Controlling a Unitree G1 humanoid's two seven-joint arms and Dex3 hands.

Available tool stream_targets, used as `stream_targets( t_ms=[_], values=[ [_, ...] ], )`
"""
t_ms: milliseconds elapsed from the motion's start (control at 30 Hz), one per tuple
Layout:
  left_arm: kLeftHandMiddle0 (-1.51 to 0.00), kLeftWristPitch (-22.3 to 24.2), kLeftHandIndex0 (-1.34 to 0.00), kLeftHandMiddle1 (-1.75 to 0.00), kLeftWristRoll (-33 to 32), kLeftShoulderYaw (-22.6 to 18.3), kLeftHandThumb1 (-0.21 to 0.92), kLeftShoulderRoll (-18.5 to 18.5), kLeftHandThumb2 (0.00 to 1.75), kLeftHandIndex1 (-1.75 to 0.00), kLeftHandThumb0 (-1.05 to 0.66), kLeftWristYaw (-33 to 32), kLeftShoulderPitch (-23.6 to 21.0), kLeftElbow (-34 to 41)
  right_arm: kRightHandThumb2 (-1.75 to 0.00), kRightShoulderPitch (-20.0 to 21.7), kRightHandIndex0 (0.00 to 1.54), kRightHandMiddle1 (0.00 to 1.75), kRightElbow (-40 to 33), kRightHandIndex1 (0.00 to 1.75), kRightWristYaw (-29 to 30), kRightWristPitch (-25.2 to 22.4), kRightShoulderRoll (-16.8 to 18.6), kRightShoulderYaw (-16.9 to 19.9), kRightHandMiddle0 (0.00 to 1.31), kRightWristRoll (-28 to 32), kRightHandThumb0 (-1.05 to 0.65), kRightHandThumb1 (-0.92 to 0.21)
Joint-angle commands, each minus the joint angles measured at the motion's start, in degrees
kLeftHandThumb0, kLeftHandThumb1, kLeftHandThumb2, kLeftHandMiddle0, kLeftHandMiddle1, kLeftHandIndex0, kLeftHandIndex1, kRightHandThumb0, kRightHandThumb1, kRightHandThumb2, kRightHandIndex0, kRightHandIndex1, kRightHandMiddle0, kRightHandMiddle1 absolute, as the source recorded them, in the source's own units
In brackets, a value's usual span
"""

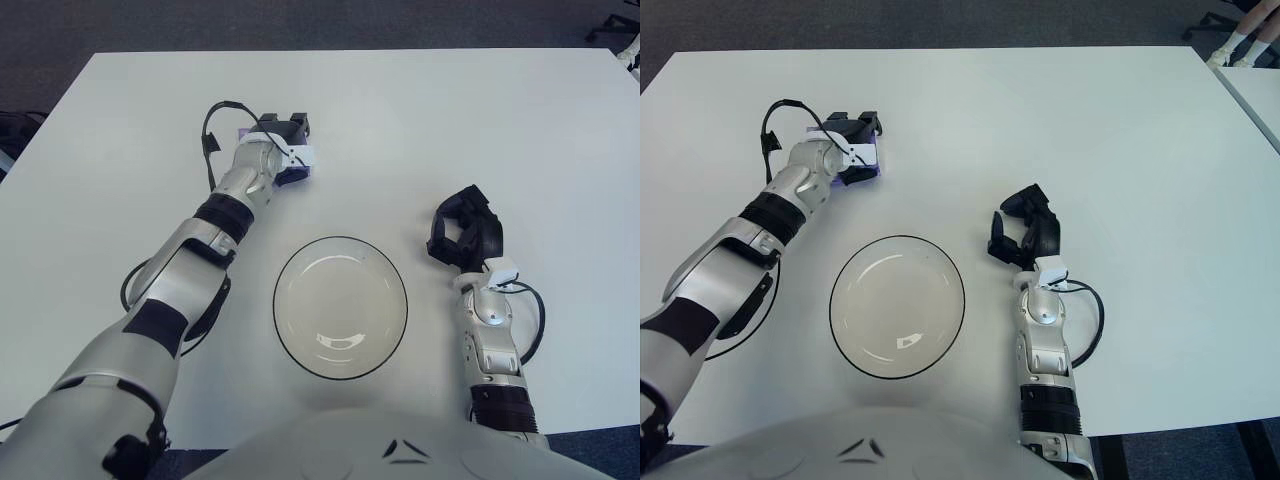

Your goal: Put the tissue paper into the plate.

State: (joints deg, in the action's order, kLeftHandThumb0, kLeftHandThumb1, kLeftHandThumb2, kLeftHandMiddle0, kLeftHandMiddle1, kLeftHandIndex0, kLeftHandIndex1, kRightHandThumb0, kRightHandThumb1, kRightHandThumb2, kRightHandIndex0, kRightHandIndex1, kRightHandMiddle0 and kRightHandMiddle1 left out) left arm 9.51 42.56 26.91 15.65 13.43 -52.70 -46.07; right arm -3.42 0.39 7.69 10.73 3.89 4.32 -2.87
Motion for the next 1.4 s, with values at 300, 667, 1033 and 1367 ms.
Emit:
stream_targets(
  t_ms=[300,667,1033,1367],
  values=[
    [-0.92,-2.2,-0.63,-1.6,-8.5,-2.2,-0.02,1.5,1.65,-1.75,0.0,6.8,13.9,-3.9,-1.14,-5.8,0.89,1.75,5.7,1.75,0.3,-6.8,1.0,0.2,0.49,0.8,-0.43,-0.47],
    [-0.9,-6.0,-0.62,-1.65,-16.0,-10.3,-0.01,5.6,1.67,-1.75,0.0,5.2,17.3,9.0,-1.14,-5.8,0.91,1.75,6.1,1.75,0.0,-6.4,0.8,-0.2,0.49,0.4,-0.43,-0.47],
    [-0.93,-1.0,-0.65,-1.63,-19.5,-15.2,-0.05,7.7,1.7,-1.75,0.0,5.9,24.3,30.8,-1.13,-5.4,0.9,1.75,6.5,1.75,0.6,-6.6,1.3,-0.1,0.49,0.5,-0.43,-0.47],
    [-0.93,2.1,-0.66,-1.62,-18.1,-17.6,-0.06,9.0,1.7,-1.75,0.0,4.9,27.9,47.6,-1.13,-4.8,0.92,1.75,8.0,1.75,-0.2,-5.6,0.7,-0.5,0.49,0.4,-0.43,-0.47]
  ],
)
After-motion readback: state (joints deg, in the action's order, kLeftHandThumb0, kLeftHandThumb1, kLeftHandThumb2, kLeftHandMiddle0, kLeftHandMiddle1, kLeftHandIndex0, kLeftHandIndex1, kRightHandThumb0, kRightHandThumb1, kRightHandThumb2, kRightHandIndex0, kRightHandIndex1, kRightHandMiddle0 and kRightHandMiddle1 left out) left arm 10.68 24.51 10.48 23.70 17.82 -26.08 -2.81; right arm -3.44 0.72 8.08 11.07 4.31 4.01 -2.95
